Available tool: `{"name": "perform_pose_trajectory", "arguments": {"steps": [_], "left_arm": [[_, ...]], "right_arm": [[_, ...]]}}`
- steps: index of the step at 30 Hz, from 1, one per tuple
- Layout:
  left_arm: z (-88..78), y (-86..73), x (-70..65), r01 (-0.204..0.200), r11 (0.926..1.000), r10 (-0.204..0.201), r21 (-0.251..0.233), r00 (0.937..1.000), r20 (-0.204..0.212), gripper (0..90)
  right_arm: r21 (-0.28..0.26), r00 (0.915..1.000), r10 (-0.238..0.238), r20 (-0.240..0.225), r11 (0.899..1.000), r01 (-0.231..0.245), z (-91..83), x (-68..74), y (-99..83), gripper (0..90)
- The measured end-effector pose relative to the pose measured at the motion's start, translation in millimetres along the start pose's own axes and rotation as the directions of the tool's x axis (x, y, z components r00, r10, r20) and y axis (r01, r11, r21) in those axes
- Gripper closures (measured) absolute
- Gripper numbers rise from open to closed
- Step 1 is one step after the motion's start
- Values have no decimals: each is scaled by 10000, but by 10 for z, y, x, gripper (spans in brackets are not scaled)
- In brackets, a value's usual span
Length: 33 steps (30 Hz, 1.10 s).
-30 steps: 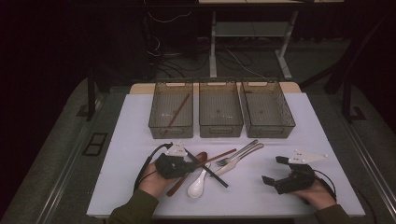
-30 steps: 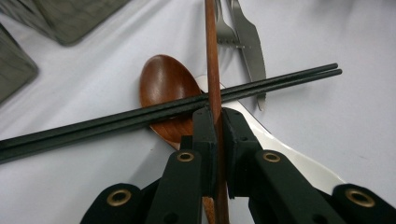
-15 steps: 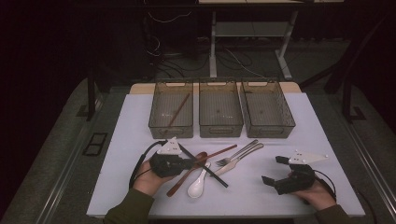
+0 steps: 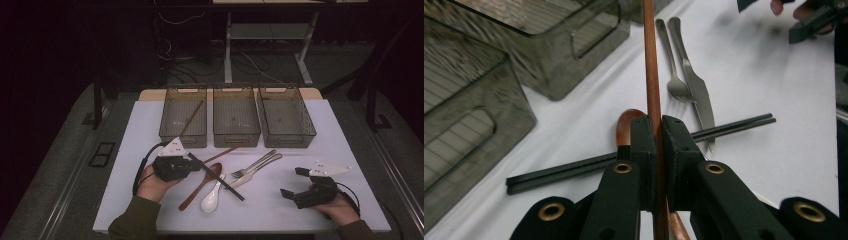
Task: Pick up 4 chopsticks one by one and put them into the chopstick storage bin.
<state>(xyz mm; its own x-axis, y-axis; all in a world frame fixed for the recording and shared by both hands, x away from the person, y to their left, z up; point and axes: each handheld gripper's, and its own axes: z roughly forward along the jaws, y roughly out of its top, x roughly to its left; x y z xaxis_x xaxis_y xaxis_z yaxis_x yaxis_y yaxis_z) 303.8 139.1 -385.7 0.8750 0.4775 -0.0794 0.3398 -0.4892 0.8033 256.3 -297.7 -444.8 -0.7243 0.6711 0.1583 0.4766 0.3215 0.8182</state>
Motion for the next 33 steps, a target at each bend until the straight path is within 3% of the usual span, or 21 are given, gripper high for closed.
{"name": "perform_pose_trajectory", "arguments": {"steps": [10, 22, 29, 33], "left_arm": [[-66, 84, 200, 288, 9981, -312, -545, 9985, -439, 838], [-148, 249, 480, 423, 9965, -499, -725, 9932, -1054, 838], [-173, 354, 678, 570, 9962, -664, -655, 9861, -1524, 838], [-167, 399, 836, 848, 9939, -966, -700, 9774, -1882, 837]], "right_arm": [[56, 10000, 46, 25, 10000, -46, 7, -6, -3, 5], [2, 9999, 155, 48, 9999, -155, 16, -6, -4, 5], [44, 9998, 196, 42, 9998, -196, 26, -17, -4, 5], [46, 9998, 174, 47, 9998, -174, 35, -15, -5, 5]]}}
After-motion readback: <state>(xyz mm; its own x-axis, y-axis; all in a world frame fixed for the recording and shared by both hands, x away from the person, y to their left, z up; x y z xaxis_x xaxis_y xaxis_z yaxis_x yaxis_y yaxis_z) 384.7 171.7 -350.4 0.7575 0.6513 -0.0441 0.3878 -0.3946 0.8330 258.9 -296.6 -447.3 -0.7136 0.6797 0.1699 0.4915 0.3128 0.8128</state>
